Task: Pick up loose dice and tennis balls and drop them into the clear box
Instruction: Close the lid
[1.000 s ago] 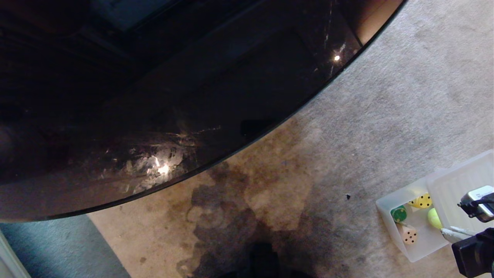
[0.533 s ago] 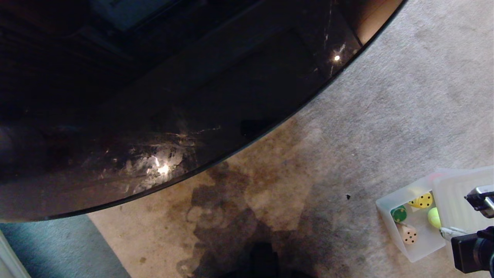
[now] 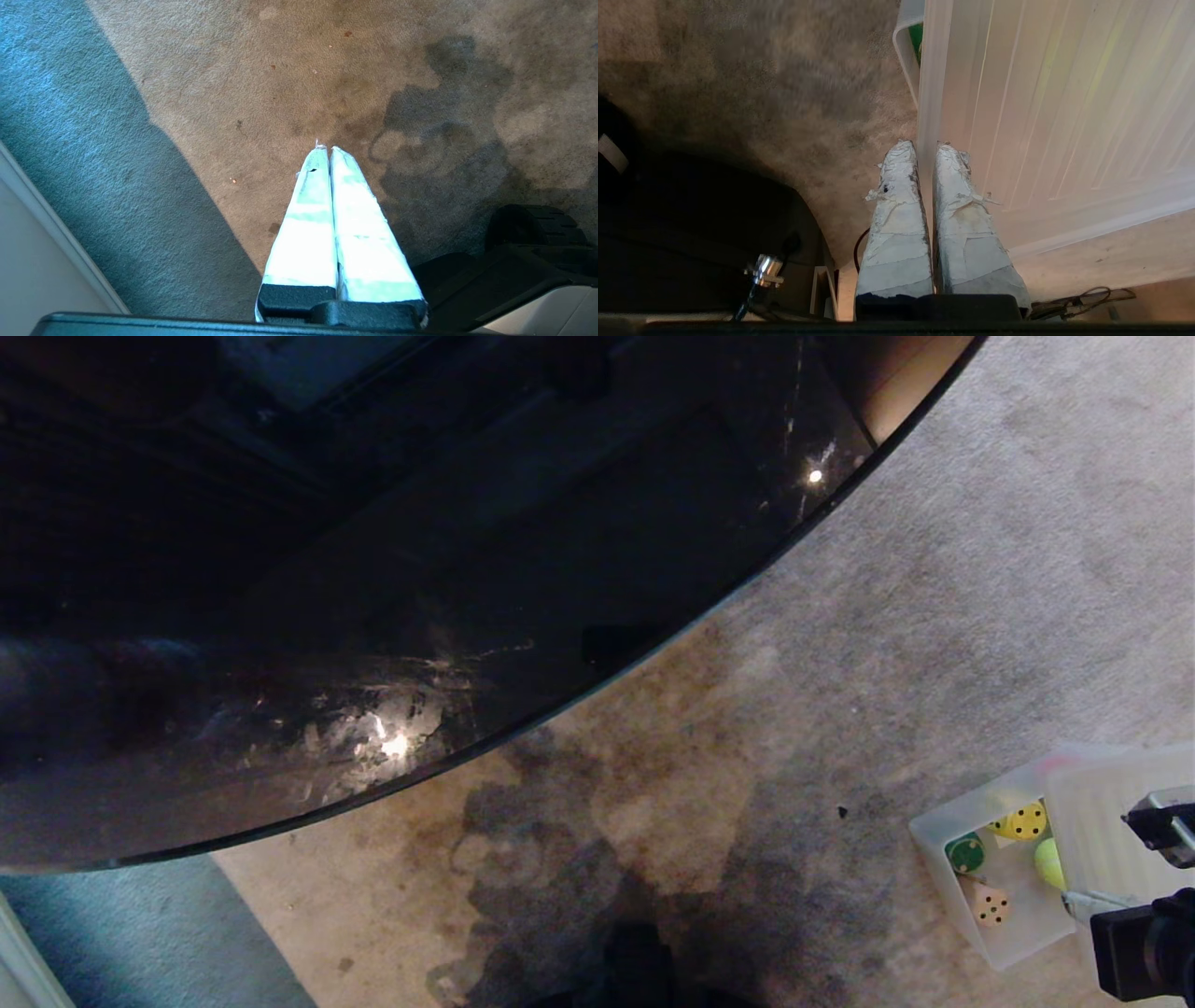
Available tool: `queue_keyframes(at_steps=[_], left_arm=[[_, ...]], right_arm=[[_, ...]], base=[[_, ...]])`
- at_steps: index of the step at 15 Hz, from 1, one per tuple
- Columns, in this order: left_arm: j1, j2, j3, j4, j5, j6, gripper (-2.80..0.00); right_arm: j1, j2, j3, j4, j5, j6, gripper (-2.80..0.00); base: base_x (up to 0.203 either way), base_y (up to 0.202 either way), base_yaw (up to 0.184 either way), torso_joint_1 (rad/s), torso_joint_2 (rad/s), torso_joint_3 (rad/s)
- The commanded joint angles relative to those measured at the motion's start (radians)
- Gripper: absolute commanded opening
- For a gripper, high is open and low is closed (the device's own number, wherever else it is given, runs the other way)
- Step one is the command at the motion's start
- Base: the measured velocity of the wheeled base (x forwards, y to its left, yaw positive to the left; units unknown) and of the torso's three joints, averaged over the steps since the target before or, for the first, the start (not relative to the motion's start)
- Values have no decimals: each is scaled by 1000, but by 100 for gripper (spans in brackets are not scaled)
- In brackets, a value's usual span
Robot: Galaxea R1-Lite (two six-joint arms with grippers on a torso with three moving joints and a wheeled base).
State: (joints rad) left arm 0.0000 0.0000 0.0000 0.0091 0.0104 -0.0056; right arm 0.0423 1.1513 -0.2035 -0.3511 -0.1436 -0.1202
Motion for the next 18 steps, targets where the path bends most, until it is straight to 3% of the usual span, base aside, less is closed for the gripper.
queue_keyframes(at_steps=[1, 18], left_arm=[[0, 0, 0, 0, 0, -1, -280], [0, 0, 0, 0, 0, -1, -280]], right_arm=[[1, 1, 4, -2, 1, -1, -280], [2, 21, 16, 0, 1, -3, -280]], base=[[0, 0, 0, 0, 0, 0], [0, 0, 0, 0, 0, 0]])
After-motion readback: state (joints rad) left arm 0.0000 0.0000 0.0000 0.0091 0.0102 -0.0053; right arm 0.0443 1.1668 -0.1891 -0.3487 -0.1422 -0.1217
